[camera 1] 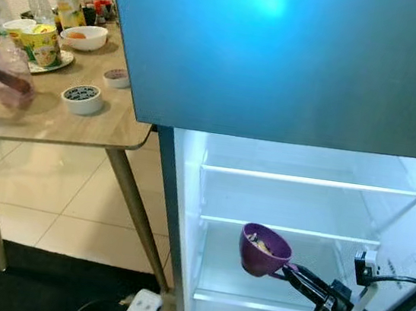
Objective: Restocking fridge
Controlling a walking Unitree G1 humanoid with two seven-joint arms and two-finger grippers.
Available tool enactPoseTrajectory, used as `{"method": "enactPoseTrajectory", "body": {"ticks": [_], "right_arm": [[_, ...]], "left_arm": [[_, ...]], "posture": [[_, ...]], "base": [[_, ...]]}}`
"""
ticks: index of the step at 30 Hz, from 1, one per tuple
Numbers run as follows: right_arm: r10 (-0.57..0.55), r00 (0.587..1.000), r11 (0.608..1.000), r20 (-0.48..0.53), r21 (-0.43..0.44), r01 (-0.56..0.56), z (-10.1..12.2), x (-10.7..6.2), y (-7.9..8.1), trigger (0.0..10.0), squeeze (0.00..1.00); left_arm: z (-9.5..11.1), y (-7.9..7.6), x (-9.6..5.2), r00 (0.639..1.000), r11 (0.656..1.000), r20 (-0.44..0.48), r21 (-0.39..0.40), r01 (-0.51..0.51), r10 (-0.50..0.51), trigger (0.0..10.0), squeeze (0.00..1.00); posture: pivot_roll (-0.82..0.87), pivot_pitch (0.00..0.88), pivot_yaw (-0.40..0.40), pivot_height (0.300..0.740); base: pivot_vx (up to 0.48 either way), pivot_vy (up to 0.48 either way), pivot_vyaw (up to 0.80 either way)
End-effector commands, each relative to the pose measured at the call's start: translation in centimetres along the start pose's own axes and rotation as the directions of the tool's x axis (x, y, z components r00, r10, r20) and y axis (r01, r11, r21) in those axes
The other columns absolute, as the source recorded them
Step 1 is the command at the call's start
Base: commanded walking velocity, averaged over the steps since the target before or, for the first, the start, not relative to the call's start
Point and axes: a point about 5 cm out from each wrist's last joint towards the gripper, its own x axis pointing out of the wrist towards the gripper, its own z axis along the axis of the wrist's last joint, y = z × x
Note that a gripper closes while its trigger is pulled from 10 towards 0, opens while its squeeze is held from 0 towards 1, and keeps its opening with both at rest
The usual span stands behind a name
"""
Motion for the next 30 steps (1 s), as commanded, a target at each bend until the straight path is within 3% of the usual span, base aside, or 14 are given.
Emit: {"method": "enactPoseTrajectory", "body": {"ticks": [1, 4, 7, 8, 9, 16, 22, 30], "right_arm": [[0.024, 1.000, 1.000, 0.019, -0.009, -0.024, 0.4, 0.1, 0.2, 10.0, 0.00], [0.035, 0.999, 0.999, 0.022, -0.008, -0.034, 0.5, 0.1, 0.3, 10.0, 0.00], [0.035, 0.999, 0.999, 0.023, -0.008, -0.035, 0.6, 0.1, 0.3, 10.0, 0.00], [0.035, 0.999, 0.999, 0.023, -0.007, -0.035, 0.6, 0.1, 0.3, 10.0, 0.00], [0.036, 0.999, 0.999, 0.030, -0.003, -0.036, 0.8, 0.0, 0.3, 10.0, 0.00], [0.001, 0.999, 1.000, 0.049, -0.011, -0.001, 1.3, -0.3, -0.1, 10.0, 0.00], [-0.006, 0.997, 0.999, 0.074, -0.036, 0.008, 2.3, -0.7, -0.4, 10.0, 0.00], [0.002, 0.997, 0.998, 0.081, -0.064, 0.003, 3.1, -0.9, -0.3, 10.0, 0.00]], "left_arm": [[0.4, -0.4, 0.2, 0.999, 0.999, 0.024, 0.034, 0.033, -0.033, 10.0, 0.00], [2.9, -1.9, 1.1, 0.981, 0.983, 0.118, 0.120, 0.141, -0.156, 10.0, 0.00], [3.5, -2.4, 1.3, 0.971, 0.972, 0.137, 0.156, 0.174, -0.196, 10.0, 0.00], [4.1, -2.9, 1.5, 0.959, 0.958, 0.154, 0.197, 0.207, -0.239, 10.0, 0.00], [5.5, -4.1, 1.7, 0.924, 0.922, 0.195, 0.279, 0.268, -0.328, 10.0, 0.00], [7.0, -5.5, 1.9, 0.879, 0.868, 0.227, 0.383, 0.316, -0.420, 10.0, 0.00], [7.8, -6.2, 1.9, 0.852, 0.845, 0.249, 0.419, 0.333, -0.460, 10.0, 0.00], [8.1, -6.4, 1.9, 0.843, 0.841, 0.262, 0.425, 0.336, -0.469, 10.0, 0.00]], "posture": [[-0.10, 0.052, 0.051, 0.594], [-0.10, 0.052, 0.051, 0.574], [-0.10, 0.052, 0.051, 0.569], [-0.10, 0.052, 0.051, 0.564], [-0.10, 0.052, 0.051, 0.554], [-0.10, 0.052, 0.051, 0.554], [-0.11, 0.053, 0.052, 0.539], [-0.11, 0.053, 0.051, 0.514]], "base": [[0.000, 0.000, 0.00], [0.000, 0.000, 0.00], [0.000, 0.000, 0.00], [0.000, 0.000, 0.00], [0.000, 0.000, 0.00], [0.000, 0.000, 0.00], [0.000, 0.000, 0.00], [0.000, 0.000, 0.00]]}}
